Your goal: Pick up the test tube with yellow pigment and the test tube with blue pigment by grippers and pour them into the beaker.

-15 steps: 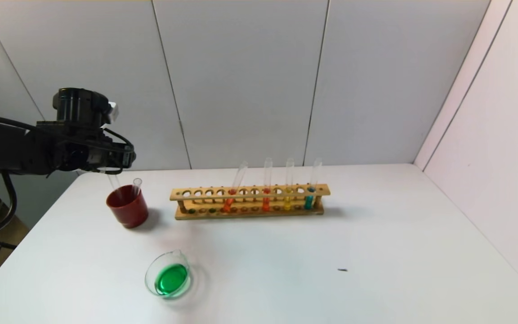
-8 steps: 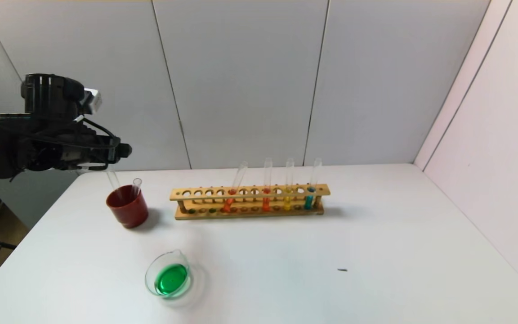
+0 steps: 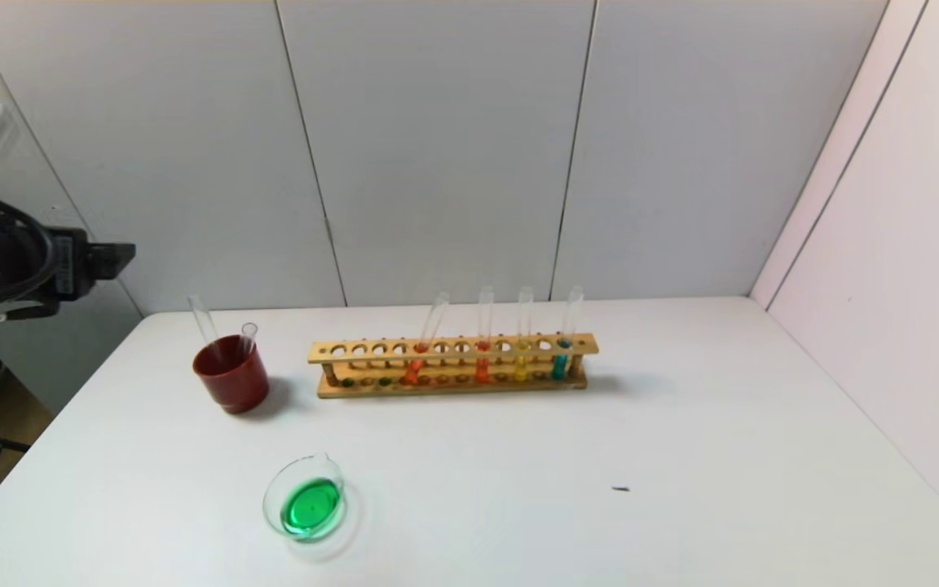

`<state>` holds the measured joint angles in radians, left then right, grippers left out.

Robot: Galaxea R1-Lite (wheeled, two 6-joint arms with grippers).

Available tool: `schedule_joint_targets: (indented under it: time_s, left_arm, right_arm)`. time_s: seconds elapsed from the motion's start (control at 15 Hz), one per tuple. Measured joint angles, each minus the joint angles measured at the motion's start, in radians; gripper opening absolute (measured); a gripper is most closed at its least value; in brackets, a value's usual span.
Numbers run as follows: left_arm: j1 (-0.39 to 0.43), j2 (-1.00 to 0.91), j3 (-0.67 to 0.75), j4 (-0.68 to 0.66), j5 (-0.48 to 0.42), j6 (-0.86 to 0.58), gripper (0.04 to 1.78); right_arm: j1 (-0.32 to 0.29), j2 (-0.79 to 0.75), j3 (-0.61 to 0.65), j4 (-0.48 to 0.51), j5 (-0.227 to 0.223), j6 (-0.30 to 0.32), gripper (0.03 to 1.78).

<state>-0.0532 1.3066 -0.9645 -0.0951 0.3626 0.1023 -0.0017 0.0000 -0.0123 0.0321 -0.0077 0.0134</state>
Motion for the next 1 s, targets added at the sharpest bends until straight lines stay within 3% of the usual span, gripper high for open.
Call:
schedule_joint_targets:
  time_s: [0.27,0.73,1.0]
  left_arm:
    - [0.002,-0.256,0.052,0.136,0.092,0.002,1.75]
    - [0.002,-0.636,0.045,0.527,0.153,0.001,1.75]
    - [0.008,-0.831,0.08,0.664,0.179,0.001,1.75]
  right_arm:
    - [0.0,0.0,0.0,0.0,0.0,0.0,1.7]
    - [0.0,0.0,0.0,0.0,0.0,0.0,1.7]
    - [0.0,0.0,0.0,0.0,0.0,0.0,1.7]
